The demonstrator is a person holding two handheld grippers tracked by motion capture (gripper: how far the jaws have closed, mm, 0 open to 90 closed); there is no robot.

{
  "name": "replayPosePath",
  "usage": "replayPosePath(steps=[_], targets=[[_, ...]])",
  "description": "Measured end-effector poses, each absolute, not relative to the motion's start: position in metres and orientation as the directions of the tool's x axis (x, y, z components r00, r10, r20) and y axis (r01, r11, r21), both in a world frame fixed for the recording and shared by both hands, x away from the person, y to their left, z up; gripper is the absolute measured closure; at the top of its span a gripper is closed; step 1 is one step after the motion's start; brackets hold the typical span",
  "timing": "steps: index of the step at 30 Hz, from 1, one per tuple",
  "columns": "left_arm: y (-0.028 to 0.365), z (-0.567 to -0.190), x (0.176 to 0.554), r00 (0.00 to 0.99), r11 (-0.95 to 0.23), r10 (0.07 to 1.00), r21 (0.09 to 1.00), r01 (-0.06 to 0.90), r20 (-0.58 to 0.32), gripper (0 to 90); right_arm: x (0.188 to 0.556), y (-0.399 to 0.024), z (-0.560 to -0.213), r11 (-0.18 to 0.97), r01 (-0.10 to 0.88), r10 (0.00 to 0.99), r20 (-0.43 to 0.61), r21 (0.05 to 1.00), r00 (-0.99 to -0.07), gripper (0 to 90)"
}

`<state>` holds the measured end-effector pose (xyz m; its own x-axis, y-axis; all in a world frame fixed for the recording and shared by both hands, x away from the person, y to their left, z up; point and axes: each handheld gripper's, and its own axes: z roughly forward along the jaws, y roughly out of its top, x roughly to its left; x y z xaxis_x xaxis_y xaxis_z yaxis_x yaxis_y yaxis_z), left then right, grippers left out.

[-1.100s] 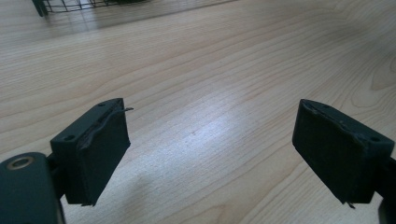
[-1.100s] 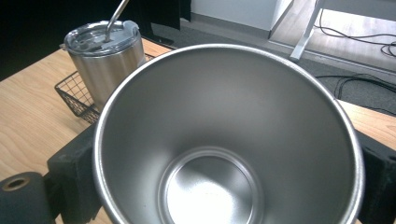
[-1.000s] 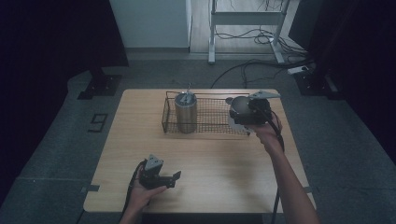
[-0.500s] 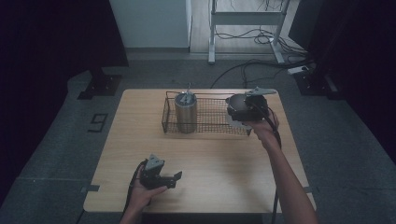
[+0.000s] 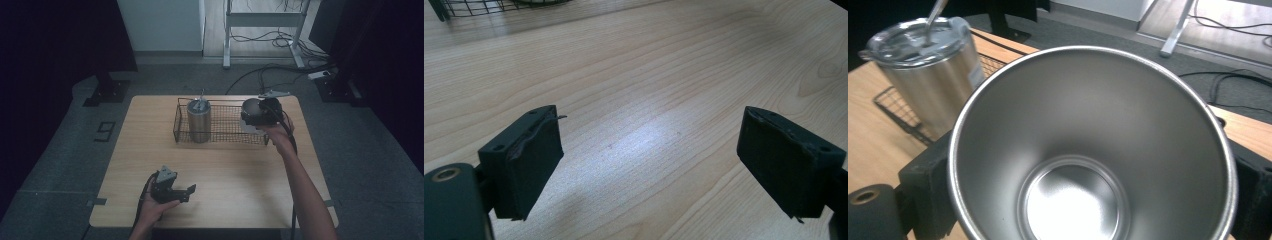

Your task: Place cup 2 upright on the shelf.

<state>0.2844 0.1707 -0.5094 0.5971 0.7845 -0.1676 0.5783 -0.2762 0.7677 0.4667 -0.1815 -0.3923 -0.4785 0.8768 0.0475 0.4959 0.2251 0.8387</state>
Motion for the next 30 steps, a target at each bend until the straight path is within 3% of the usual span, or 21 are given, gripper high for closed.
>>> replayPosePath(steps=[30], targets=[[0.17,-0.511,0.283,0.601,-0.285,0.782,0.764,0.578,-0.163,11.0,0.505,-0.168,-0.409,0.239,0.52,0.885,0.036,0.82,-0.464,6.5]])
